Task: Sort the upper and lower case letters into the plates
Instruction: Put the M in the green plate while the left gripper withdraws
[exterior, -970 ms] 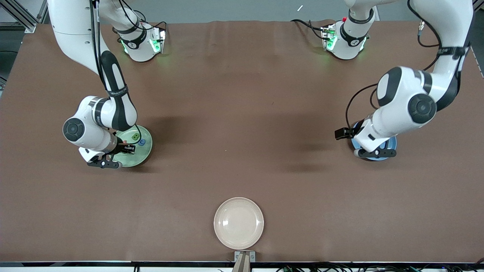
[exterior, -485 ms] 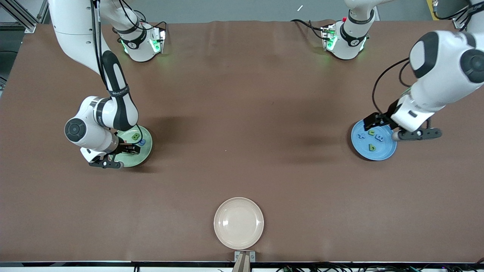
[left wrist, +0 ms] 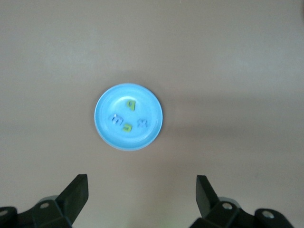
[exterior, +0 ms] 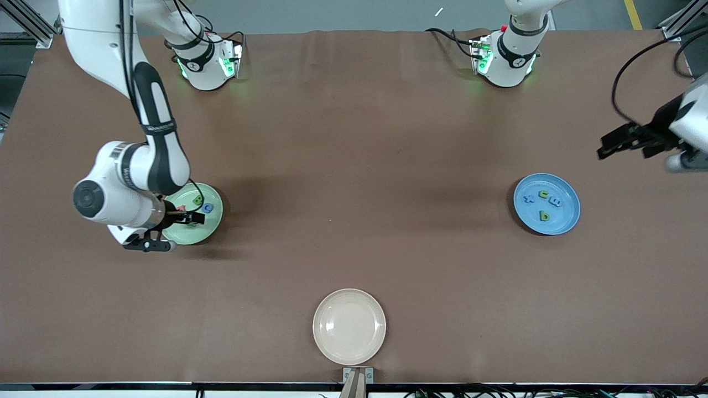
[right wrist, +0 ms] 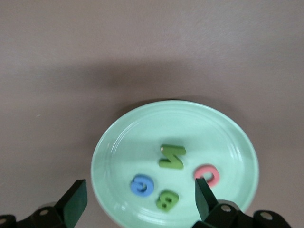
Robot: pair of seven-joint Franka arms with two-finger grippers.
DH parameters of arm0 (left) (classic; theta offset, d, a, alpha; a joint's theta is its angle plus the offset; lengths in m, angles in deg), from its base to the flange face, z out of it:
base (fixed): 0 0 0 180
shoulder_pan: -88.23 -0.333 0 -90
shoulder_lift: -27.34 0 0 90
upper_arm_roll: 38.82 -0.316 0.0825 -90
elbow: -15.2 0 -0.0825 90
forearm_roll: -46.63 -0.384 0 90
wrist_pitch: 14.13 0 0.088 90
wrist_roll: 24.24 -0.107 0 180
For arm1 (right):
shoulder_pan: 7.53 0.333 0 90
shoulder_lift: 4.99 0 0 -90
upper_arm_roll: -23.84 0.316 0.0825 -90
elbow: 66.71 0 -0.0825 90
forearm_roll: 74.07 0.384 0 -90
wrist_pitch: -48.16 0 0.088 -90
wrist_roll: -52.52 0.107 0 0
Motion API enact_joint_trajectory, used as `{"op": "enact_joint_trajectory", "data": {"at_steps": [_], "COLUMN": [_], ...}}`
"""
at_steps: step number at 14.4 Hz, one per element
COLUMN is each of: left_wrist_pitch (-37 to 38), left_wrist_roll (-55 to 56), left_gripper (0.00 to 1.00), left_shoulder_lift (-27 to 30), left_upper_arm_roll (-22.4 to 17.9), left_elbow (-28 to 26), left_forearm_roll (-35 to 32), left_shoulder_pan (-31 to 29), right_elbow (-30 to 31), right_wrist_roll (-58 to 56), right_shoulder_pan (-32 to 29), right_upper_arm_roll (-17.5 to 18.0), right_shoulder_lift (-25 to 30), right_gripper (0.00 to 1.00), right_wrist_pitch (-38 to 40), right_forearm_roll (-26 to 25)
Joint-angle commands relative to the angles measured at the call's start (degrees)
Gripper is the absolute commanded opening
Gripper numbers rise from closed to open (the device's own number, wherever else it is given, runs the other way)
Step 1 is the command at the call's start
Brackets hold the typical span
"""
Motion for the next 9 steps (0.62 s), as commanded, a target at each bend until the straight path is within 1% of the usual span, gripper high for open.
{"op": "enact_joint_trajectory", "data": {"at_steps": [1, 3, 4, 5, 6, 8, 9], "left_wrist_pitch": [5.32, 5.33, 5.33, 5.24, 5.24, 5.24, 5.24], "left_wrist_roll": [-1.28, -1.28, -1.2, -1.2, -1.2, -1.2, -1.2], "left_gripper": [1.0, 1.0, 1.0, 1.0, 1.0, 1.0, 1.0], "left_shoulder_lift": [-0.13, 0.14, 0.05, -0.04, -0.04, -0.04, -0.04], "left_upper_arm_roll": [-0.21, -0.21, -0.47, -1.69, -6.05, -17.55, -21.27], "left_elbow": [4.7, 5.33, 5.33, 5.33, 5.24, 4.98, 5.06], "left_forearm_roll": [0.99, 0.99, 1.07, 0.99, 0.99, 0.9, 0.9], "left_shoulder_pan": [-0.03, 0.24, 1.28, 3.21, 7.49, 18.99, 22.7], "right_elbow": [-7.73, -14.05, -16.7, -19.34, -21.19, -24.18, -25.24], "right_wrist_roll": [-0.25, -0.51, -0.69, -0.78, -0.87, -0.95, -1.04], "right_shoulder_pan": [-0.82, -0.82, -0.73, -0.64, -0.56, -0.9, -0.91], "right_upper_arm_roll": [-3.49, -7.44, -8.94, -10.17, -10.97, -11.42, -11.59], "right_shoulder_lift": [1.24, 1.24, 1.24, 1.24, 1.5, 2.2, 2.2], "right_gripper": [1.0, 1.0, 1.0, 1.0, 1.0, 1.0, 1.0], "right_wrist_pitch": [13.18, 22.85, 26.64, 30.16, 32.54, 34.85, 35.81], "right_forearm_roll": [-0.28, -0.38, -0.72, -1.94, -3.26, -5.2, -5.73]}}
